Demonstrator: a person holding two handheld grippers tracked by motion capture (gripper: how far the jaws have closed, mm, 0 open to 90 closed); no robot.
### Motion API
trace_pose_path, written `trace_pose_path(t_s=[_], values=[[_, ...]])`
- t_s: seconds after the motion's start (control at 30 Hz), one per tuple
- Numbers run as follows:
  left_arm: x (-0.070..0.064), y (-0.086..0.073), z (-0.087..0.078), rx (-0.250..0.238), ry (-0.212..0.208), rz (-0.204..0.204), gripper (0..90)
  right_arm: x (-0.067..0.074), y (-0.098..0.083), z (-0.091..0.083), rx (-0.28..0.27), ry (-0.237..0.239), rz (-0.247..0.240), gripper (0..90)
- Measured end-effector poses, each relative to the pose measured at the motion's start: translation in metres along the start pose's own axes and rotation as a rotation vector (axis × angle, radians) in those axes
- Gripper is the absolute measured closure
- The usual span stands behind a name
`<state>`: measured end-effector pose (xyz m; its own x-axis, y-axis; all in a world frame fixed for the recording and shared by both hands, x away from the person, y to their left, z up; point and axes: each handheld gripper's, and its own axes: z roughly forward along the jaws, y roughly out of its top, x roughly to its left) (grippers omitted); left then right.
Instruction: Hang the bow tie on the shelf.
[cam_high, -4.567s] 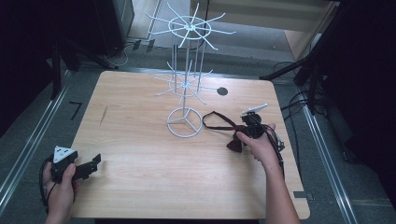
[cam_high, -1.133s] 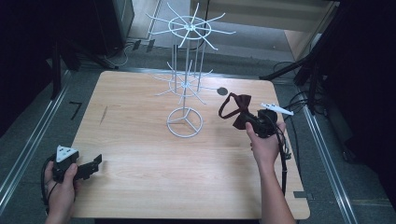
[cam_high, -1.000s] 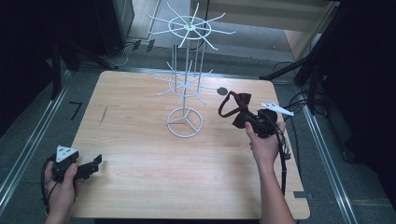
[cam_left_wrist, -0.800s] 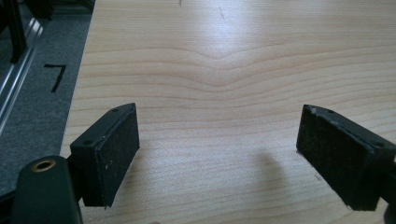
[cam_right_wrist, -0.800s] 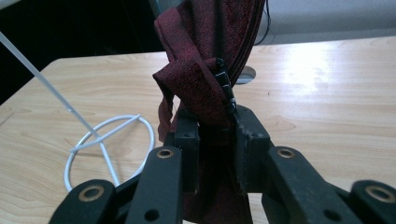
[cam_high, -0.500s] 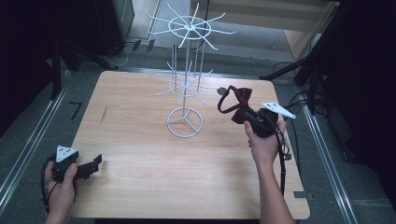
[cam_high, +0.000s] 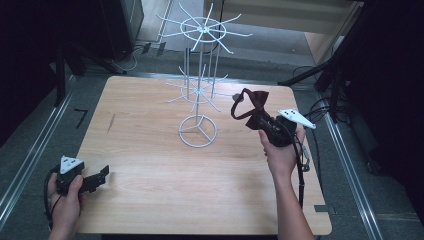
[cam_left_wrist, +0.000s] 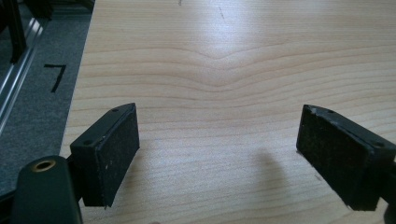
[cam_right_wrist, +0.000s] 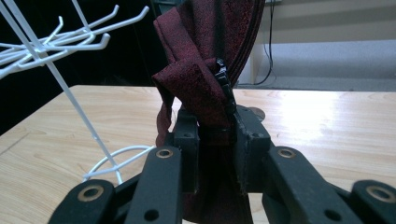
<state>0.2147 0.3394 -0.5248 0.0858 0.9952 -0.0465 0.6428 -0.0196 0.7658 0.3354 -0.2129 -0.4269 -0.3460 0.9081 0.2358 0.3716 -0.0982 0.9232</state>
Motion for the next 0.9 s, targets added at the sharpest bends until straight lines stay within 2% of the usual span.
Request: trace_pose_path(t_s=[0.13,0.4,0.57,0.77,0.8,0.83,0.9], values=[[0.000,0.000,0.000,0.001,0.000,0.003,14.1,0.003,0.002,-0.002,-0.022,0.006,0.002,74.9],[0.000,0.000,-0.002,-0.033,-0.005,0.007,14.1,0.008,0.003,-0.004,-0.037,0.025,-0.005,74.8],[-0.002,0.000,-0.003,-0.102,-0.015,0.002,14.2,0.010,0.004,-0.004,-0.042,0.029,-0.007,74.9],[-0.008,0.001,-0.004,-0.172,-0.001,0.048,14.3,0.012,0.004,-0.003,-0.045,0.035,-0.003,74.8],[-0.010,0.001,-0.003,-0.185,-0.005,0.070,14.2,0.013,0.004,-0.002,-0.044,0.035,-0.006,74.8],[-0.010,0.001,-0.003,-0.185,-0.005,0.070,14.2,0.013,0.003,-0.002,-0.044,0.033,-0.008,74.8],[-0.012,0.001,-0.004,-0.227,0.006,0.086,14.2,0.014,0.003,-0.002,-0.044,0.035,-0.008,74.8]])
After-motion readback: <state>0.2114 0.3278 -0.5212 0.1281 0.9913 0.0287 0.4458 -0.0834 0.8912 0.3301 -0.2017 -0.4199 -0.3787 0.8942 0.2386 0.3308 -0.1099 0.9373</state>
